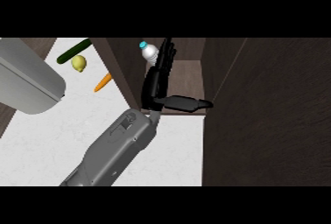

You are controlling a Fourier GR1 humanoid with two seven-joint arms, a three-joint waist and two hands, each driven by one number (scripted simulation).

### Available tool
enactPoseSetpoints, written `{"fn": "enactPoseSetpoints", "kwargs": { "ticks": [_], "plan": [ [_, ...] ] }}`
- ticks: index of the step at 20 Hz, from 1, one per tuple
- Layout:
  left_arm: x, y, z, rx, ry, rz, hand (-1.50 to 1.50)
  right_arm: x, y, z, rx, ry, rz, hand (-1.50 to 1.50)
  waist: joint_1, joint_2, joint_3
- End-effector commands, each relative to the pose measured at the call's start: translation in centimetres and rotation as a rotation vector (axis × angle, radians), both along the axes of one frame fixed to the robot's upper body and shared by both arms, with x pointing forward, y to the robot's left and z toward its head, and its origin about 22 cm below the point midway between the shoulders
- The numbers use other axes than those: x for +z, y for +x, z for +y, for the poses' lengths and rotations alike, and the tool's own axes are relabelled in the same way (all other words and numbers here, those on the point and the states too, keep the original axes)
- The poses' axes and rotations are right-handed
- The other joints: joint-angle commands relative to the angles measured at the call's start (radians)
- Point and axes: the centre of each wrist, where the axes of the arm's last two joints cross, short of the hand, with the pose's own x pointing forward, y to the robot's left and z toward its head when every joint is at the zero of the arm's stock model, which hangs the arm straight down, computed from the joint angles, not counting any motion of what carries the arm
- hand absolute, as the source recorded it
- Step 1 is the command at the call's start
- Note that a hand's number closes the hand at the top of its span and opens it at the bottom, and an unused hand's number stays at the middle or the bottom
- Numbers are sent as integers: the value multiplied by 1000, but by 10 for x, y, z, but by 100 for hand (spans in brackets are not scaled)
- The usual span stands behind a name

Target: Pick up the bottled water, place it into the cabinet and close the cabinet

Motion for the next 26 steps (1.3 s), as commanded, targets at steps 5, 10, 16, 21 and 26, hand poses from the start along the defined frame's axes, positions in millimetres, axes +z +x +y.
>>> {"fn": "enactPoseSetpoints", "kwargs": {
  "ticks": [5,10,16,21,26],
  "plan": [
    [-4,-62,23,-52,-58,36,-150,43,0,13,28,-72,-70,-150,5,2,0],
    [-4,-95,46,-42,-70,34,-150,34,4,19,194,-85,23,150,2,4,0],
    [-27,-131,80,-18,-70,43,-150,42,7,33,371,-138,26,150,-6,5,-1],
    [-21,-149,108,12,-80,41,-150,42,9,53,441,-125,71,150,-6,6,-2],
    [-15,-172,128,22,-73,33,-150,48,9,71,484,-110,79,150,3,2,-4]
  ]
}}
